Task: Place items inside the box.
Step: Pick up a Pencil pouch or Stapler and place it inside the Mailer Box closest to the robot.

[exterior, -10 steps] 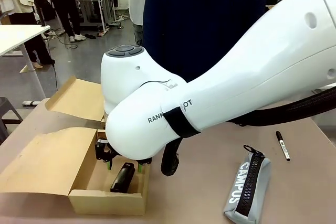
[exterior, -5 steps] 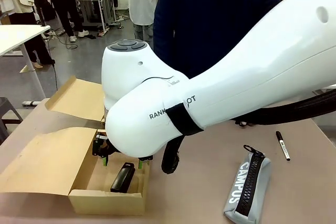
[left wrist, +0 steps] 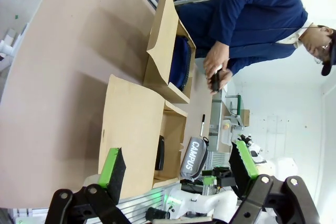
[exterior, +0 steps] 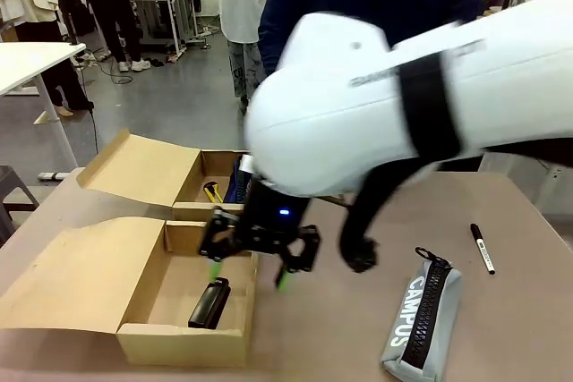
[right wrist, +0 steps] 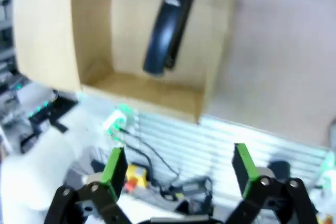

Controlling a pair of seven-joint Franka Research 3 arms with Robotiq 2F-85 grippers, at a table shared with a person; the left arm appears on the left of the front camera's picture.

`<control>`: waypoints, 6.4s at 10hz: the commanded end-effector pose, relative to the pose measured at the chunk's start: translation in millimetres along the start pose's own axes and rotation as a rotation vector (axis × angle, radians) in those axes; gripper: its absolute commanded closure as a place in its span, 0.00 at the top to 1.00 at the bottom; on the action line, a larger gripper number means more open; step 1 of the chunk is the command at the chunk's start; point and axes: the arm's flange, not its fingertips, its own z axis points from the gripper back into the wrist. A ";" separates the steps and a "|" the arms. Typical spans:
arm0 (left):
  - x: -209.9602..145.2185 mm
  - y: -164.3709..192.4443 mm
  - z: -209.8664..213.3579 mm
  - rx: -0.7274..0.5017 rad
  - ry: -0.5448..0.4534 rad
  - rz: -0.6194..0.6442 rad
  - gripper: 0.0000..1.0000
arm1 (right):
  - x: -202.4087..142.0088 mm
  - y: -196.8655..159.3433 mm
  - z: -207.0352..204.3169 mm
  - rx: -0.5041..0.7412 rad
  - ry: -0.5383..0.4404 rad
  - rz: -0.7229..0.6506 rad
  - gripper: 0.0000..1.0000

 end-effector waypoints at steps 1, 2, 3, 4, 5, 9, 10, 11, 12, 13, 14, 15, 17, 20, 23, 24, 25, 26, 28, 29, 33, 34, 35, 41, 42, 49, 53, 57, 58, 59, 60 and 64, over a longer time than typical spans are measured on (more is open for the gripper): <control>-0.4 -0.3 -0.5 -0.022 -0.004 -0.019 1.00 | -27.1 -30.4 -2.0 -0.055 -0.010 -0.125 1.00; -0.4 -0.3 -0.5 -0.022 -0.004 -0.019 1.00 | 0.0 0.0 0.0 0.000 0.000 0.000 1.00; -0.4 -0.3 -0.5 -0.022 -0.004 -0.019 1.00 | 0.0 0.0 0.0 0.000 0.000 0.000 1.00; -0.4 -0.3 -0.5 -0.022 -0.004 -0.019 1.00 | -18.7 -23.5 4.7 -0.022 0.002 -0.036 1.00; -0.4 -0.3 -0.5 -0.022 -0.004 -0.019 1.00 | -21.8 -19.8 -1.1 -0.029 0.009 -0.027 1.00; -0.4 -0.3 -0.5 -0.022 -0.004 -0.019 1.00 | -10.1 -32.3 17.5 0.005 0.027 -0.022 1.00; -0.4 -0.3 -0.5 -0.022 -0.004 -0.019 1.00 | 2.5 -66.9 48.5 0.105 0.033 0.005 1.00; -0.4 -0.3 -0.5 -0.022 -0.004 -0.019 1.00 | 14.4 -119.9 83.3 0.277 0.079 -0.005 1.00; -0.4 -0.3 -0.5 -0.022 -0.004 -0.019 1.00 | 18.4 -171.4 107.1 0.455 0.097 -0.071 1.00; -0.4 -0.3 -0.5 -0.022 -0.004 -0.019 1.00 | 12.2 -222.9 123.0 0.620 0.157 -0.078 1.00; -0.4 -0.3 -0.5 -0.022 -0.004 -0.019 1.00 | 3.6 -275.6 134.3 0.740 0.189 -0.080 1.00; -0.4 -0.3 -0.5 -0.022 -0.004 -0.019 1.00 | -3.4 -322.8 142.7 0.839 0.195 -0.076 1.00; -0.4 -0.3 -0.5 -0.022 -0.004 -0.019 1.00 | -27.2 -418.8 141.4 1.075 0.348 0.089 1.00; -0.4 -0.3 -0.5 -0.022 -0.004 -0.019 1.00 | -52.6 -486.4 86.1 0.979 0.350 -0.071 1.00; -0.4 -0.3 -0.5 -0.022 -0.004 -0.019 1.00 | -64.4 -478.2 102.0 1.068 0.371 -0.062 1.00; -0.4 -0.3 -0.5 -0.022 -0.004 -0.019 1.00 | -64.4 -478.2 102.0 1.068 0.371 -0.062 1.00; -0.4 -0.3 -0.5 -0.022 -0.004 -0.019 1.00 | -64.4 -478.2 102.0 1.068 0.371 -0.062 1.00; -0.4 -0.3 -0.5 -0.022 -0.004 -0.019 1.00 | -64.4 -478.2 102.0 1.068 0.371 -0.062 1.00; -0.4 -0.3 -0.5 -0.022 -0.004 -0.019 1.00 | -64.4 -478.2 102.0 1.068 0.371 -0.062 1.00; -0.4 -0.3 -0.5 -0.022 -0.004 -0.019 1.00 | -64.4 -478.2 102.0 1.068 0.371 -0.062 1.00; -0.4 -0.3 -0.5 -0.022 -0.004 -0.019 1.00 | -64.4 -478.2 102.0 1.068 0.371 -0.062 1.00; -0.4 -0.3 -0.5 -0.022 -0.004 -0.019 1.00 | -64.4 -478.2 102.0 1.068 0.371 -0.062 1.00; -0.4 -0.3 -0.5 -0.022 -0.004 -0.019 1.00 | -65.6 -479.4 98.8 1.050 0.385 -0.066 1.00; -0.4 -0.3 -0.5 -0.022 -0.004 -0.019 1.00 | -62.3 -253.9 87.3 0.042 0.416 -0.807 1.00; -0.4 -0.3 -0.5 -0.022 -0.004 -0.019 1.00 | -60.2 -235.8 70.2 -0.038 0.404 -0.839 1.00; -0.4 -0.3 -0.5 -0.022 -0.004 -0.019 1.00 | -63.9 -230.2 60.3 -0.070 0.295 -0.727 1.00; -0.4 -0.3 -0.5 -0.022 -0.004 -0.019 1.00 | -105.0 -298.2 119.6 0.090 0.477 -0.389 1.00; -0.4 -0.3 -0.5 -0.022 -0.004 -0.019 1.00 | -141.8 -338.4 127.6 0.132 0.524 -0.281 1.00; -0.4 -0.3 -0.5 -0.022 -0.004 -0.019 1.00 | -142.0 -337.6 125.3 0.133 0.517 -0.289 1.00; -0.4 -0.3 -0.5 -0.022 -0.004 -0.019 1.00 | -139.8 -332.2 122.8 0.131 0.498 -0.310 1.00; -0.4 -0.3 -0.5 -0.022 -0.004 -0.019 1.00 | -136.7 -313.9 119.1 0.133 0.408 -0.385 1.00; -0.4 -0.3 -0.5 -0.022 -0.004 -0.019 1.00 | -96.8 -231.9 75.2 -0.002 0.159 -0.609 1.00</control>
